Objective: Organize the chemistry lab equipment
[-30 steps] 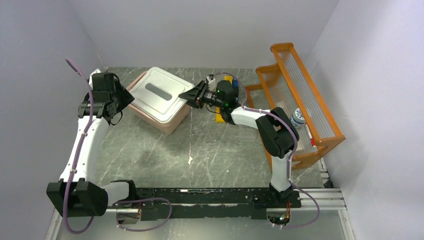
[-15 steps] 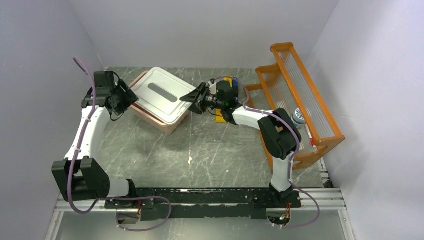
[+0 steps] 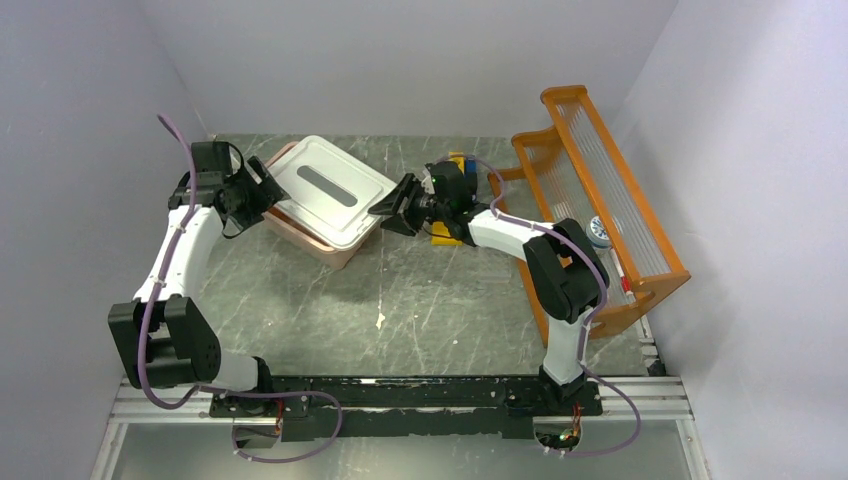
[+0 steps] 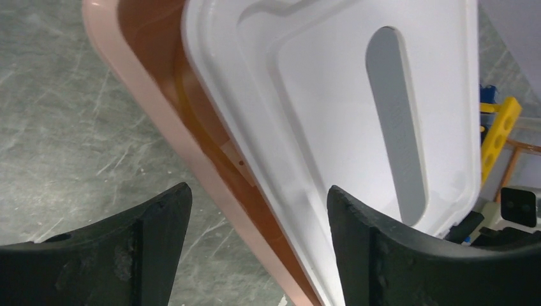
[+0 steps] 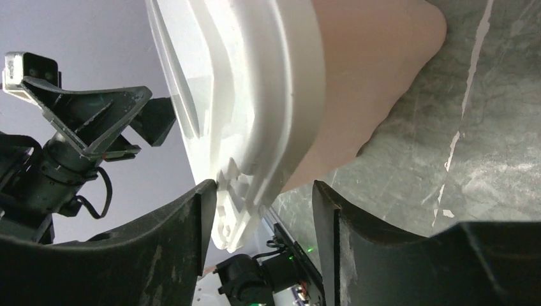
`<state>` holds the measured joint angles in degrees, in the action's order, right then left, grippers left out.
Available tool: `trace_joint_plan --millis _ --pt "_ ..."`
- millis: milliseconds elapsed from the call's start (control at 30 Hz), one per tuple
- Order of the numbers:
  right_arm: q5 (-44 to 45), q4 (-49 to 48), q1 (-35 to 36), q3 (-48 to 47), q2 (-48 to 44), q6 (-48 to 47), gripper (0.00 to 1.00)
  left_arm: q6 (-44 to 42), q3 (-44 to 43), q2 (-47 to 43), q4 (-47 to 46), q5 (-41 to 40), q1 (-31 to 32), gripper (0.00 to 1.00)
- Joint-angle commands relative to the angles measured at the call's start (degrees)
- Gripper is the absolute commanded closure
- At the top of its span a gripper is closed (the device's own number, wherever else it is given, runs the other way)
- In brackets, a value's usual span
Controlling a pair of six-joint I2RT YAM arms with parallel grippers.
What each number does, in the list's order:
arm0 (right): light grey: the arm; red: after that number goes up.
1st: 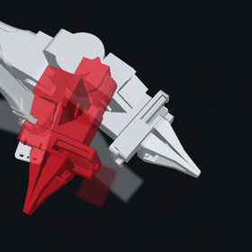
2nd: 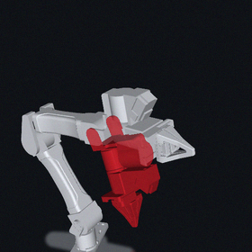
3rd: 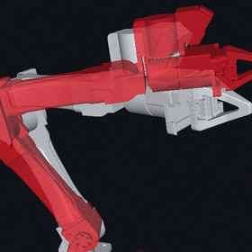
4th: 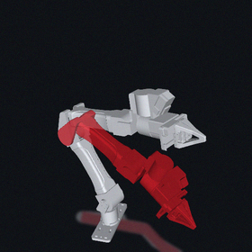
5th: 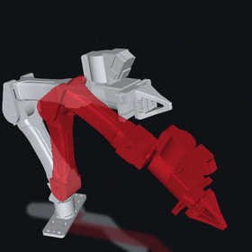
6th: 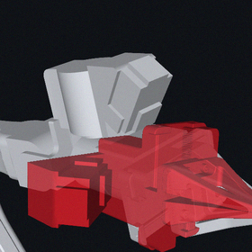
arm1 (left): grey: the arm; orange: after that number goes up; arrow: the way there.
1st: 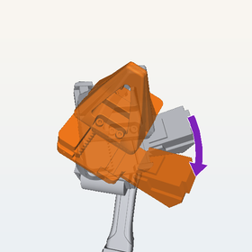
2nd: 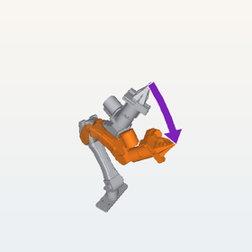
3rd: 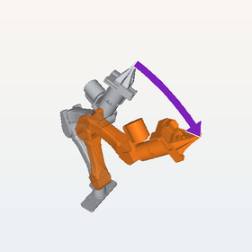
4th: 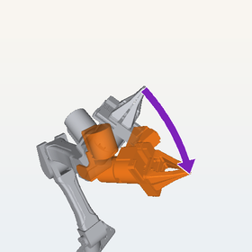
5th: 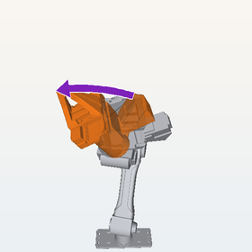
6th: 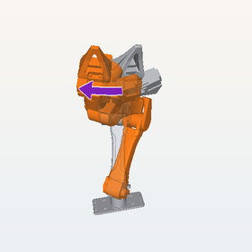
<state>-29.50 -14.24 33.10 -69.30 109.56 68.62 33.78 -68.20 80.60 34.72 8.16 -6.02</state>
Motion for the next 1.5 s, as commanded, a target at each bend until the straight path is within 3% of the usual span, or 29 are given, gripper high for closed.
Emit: trace_joint_plan --millis 0,400,733,1133,1467 --pt "0.8 3.0 -0.1 -2.6 -0.8 -3.1 0.42 -0.7 0.7 -0.2 -3.7 5.0 -0.8 0.16" --pt "-2.5 3.5 1.4 -6.0 4.7 -3.1 0.49 -0.3 3.3 0.1 -4.8 3.2 -1.4 0.12" --pt "-7.9 1.8 2.0 -8.7 9.2 -2.3 0.51 -0.3 4.9 -0.9 -4.6 -2.0 -1.7 0.15" --pt "-10.3 5.0 2.0 -13.4 11.8 -7.5 0.5 0.9 6.2 -0.1 -0.8 -8.1 -1.8 0.37" --pt "-5.6 10.6 1.9 -17.0 11.9 -13.2 0.44 3.8 7.9 -3.0 1.2 -14.1 -1.8 0.52"
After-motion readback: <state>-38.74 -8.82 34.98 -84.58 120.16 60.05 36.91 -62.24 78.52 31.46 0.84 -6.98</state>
